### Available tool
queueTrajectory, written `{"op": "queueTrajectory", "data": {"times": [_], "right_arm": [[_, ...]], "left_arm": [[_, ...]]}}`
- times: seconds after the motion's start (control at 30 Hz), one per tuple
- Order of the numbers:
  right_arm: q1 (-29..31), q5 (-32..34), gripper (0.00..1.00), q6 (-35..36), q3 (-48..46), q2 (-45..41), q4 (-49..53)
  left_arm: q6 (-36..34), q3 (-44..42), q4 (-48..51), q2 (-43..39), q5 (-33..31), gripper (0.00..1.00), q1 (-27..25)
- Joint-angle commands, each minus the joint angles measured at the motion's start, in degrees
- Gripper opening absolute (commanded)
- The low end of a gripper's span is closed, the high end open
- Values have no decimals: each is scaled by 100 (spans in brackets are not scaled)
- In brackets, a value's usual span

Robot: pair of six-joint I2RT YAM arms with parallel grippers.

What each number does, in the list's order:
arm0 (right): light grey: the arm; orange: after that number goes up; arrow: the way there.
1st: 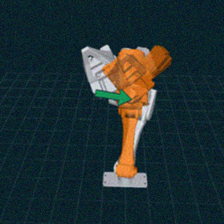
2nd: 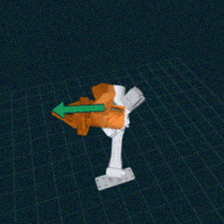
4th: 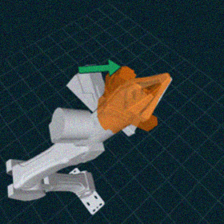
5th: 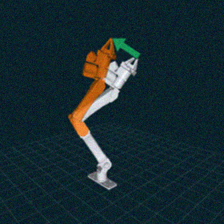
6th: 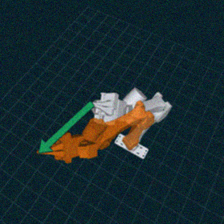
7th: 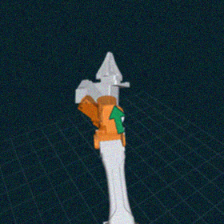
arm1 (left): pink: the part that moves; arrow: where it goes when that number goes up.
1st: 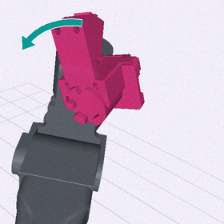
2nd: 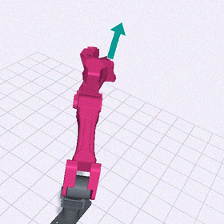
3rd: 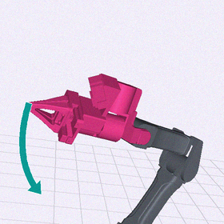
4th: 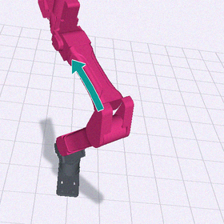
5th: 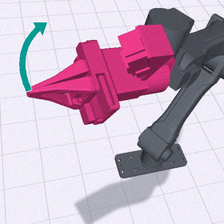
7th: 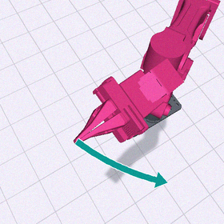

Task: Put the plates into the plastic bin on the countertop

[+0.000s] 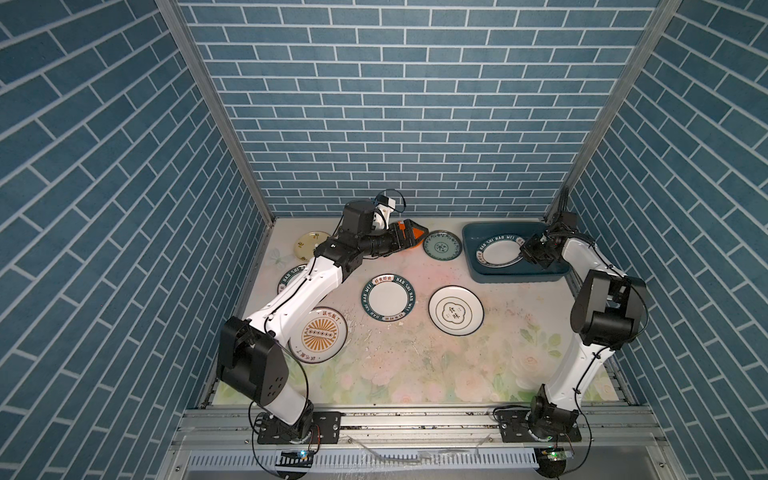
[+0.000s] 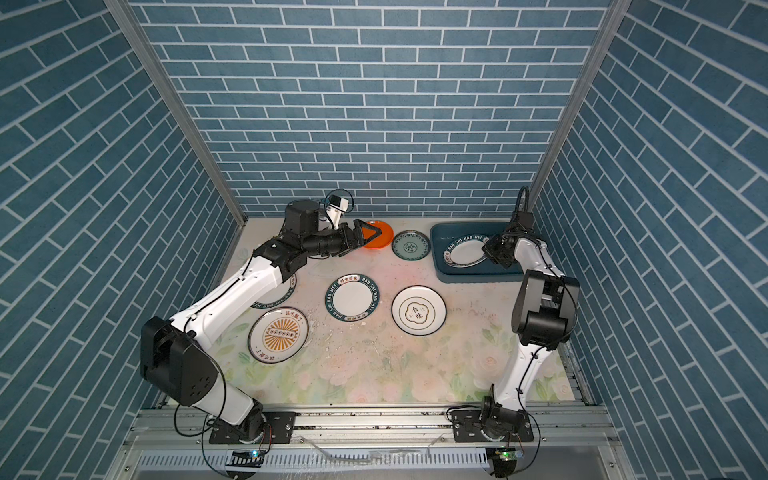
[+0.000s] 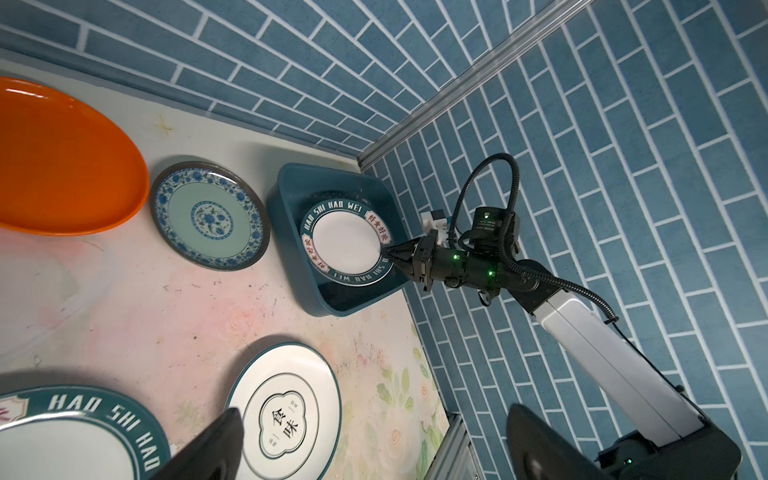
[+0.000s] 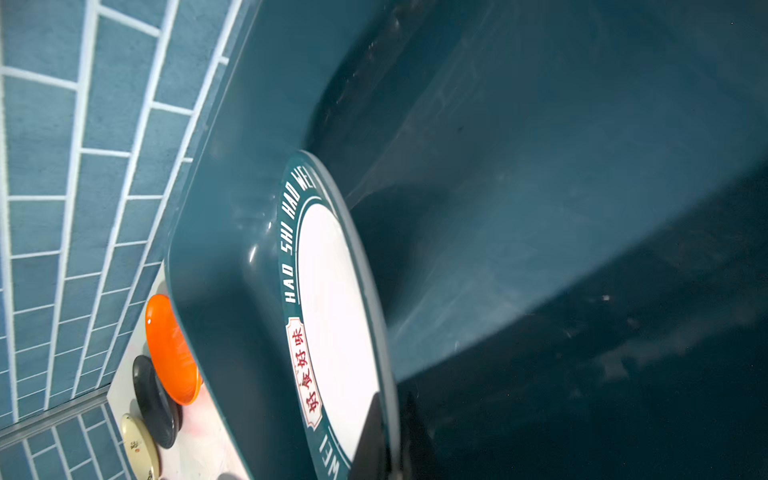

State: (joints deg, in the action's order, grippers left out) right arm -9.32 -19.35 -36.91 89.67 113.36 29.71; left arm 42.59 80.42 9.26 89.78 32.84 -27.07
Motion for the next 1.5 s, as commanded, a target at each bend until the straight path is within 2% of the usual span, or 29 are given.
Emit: {"op": "queueTrajectory", "data": {"times": [0.0,0.23,0.57,0.8,0.87,1.0,1.3,1.47], "right_arm": [[-60,-175,0,257,232,295,-87],[-157,-619,0,419,640,835,-194],[-284,-422,0,676,1120,1444,249],[-454,-525,0,676,1053,1535,361],[-474,-517,13,715,1013,1527,375],[-474,-464,27,814,1033,1535,445],[-474,-461,45,890,1035,1414,500],[-465,-651,56,1038,910,854,232]], "left_arm": [[-119,-247,177,-244,-348,100,37],[-126,-451,462,-501,-767,100,54],[142,-536,366,-413,-902,100,58],[181,-528,331,-368,-916,100,31],[179,-528,349,-382,-943,100,27],[177,-545,349,-390,-962,100,31],[157,-653,402,-451,-1000,100,23],[167,-790,369,-419,-980,100,6]]}}
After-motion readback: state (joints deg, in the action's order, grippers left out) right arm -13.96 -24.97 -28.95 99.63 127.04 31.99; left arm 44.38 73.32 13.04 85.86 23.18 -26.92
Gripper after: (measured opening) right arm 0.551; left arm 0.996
